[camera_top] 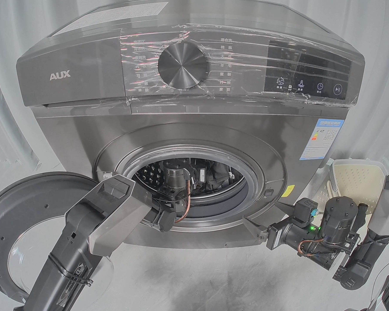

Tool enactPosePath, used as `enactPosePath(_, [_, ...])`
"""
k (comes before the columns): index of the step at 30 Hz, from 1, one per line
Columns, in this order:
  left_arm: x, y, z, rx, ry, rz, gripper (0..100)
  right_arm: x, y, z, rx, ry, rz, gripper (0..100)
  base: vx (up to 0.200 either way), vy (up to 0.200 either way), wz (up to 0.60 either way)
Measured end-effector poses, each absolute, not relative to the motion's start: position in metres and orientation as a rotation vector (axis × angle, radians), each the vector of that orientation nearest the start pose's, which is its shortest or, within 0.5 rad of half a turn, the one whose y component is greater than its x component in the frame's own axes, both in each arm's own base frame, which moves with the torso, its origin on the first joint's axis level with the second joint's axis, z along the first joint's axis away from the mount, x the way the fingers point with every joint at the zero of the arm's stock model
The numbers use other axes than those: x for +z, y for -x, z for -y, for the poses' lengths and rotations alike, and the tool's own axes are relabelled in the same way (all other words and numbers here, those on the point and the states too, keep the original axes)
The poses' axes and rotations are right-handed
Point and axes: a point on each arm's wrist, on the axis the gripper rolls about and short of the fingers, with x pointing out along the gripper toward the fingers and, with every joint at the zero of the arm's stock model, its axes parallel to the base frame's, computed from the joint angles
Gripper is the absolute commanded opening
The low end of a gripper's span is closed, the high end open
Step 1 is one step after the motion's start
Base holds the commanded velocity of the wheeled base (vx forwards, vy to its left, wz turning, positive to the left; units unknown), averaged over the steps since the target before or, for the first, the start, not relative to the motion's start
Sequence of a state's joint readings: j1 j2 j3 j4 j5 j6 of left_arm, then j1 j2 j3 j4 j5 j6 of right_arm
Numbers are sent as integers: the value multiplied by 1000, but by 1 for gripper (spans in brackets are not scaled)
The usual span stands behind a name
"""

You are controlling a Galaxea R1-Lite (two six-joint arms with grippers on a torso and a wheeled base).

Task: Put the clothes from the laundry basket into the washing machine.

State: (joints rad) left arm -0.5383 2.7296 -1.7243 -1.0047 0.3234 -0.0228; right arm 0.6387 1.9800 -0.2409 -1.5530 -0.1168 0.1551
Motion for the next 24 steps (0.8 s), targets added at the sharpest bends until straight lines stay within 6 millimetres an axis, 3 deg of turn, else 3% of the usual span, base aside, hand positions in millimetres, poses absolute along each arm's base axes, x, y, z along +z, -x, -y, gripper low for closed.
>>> enactPosePath(3, [11,-462,267,-214,21,-6,0,72,-214,-156,505,-82,-214,100,0,0,0])
enactPosePath(4, [11,-462,267,-214,20,-6,100,72,-214,-156,505,-82,-214,100,0,0,0])
enactPosePath(13, [1,-458,268,-220,14,-33,100,72,-214,-156,505,-82,-212,100,0,0,0])
enactPosePath(24, [-15,-430,276,-259,-25,-115,100,73,-215,-155,503,-83,-211,100,0,0,0])
